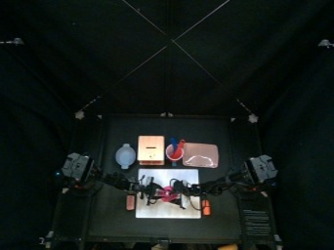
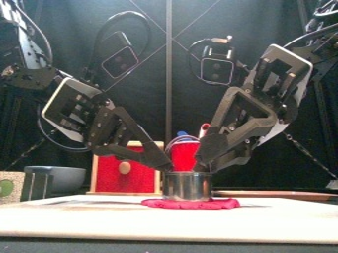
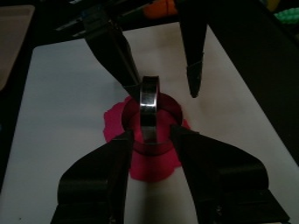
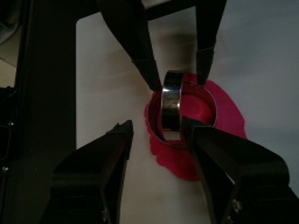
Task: Get the cutter from the drawer then cut the dough then place the extra dough in the bowl
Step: Cut the dough
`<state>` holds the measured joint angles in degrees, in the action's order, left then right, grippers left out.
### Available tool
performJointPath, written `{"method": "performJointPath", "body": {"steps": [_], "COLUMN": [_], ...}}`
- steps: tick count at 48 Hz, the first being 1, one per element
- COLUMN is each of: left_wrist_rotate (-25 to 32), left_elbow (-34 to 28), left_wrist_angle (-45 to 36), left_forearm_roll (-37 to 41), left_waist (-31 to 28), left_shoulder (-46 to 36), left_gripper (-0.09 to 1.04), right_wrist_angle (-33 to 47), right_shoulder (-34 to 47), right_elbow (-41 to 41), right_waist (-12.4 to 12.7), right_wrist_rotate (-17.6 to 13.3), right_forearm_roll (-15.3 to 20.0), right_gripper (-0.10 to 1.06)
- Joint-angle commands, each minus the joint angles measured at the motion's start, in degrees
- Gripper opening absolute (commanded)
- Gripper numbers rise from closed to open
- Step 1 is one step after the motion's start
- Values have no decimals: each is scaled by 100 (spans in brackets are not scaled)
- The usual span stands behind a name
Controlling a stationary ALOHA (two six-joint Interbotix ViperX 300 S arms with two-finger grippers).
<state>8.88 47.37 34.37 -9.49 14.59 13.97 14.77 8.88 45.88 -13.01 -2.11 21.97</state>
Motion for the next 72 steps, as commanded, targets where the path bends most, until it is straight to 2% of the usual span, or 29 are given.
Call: {"method": "performJointPath", "body": {"steps": [1,24,37,47,54,62,72], "left_wrist_rotate": [-18,-18,-18,-44,-35,-26,-26], "left_elbow": [-35,-18,-9,79,141,229,211], "left_wrist_angle": [35,26,26,79,396,1239,2030], "left_forearm_roll": [18,9,0,-44,-343,-510,-747], "left_waist": [9,-26,-18,-26,9,105,272], "left_shoulder": [-185,-404,-404,-360,-299,26,483], "left_gripper": [78,78,78,77,77,76,73], "right_wrist_angle": [-62,-299,-835,-1626,-2496,-3313,-3568], "right_shoulder": [-264,-650,-694,-703,-712,-686,-659], "right_elbow": [-26,-387,-773,-1020,-1336,-1723,-1854], "right_waist": [53,158,360,475,527,571,589], "right_wrist_rotate": [9,18,-18,-35,-35,-26,-35], "right_forearm_roll": [9,-369,-756,-782,-773,-800,-800], "right_gripper": [86,86,86,86,86,86,86]}}
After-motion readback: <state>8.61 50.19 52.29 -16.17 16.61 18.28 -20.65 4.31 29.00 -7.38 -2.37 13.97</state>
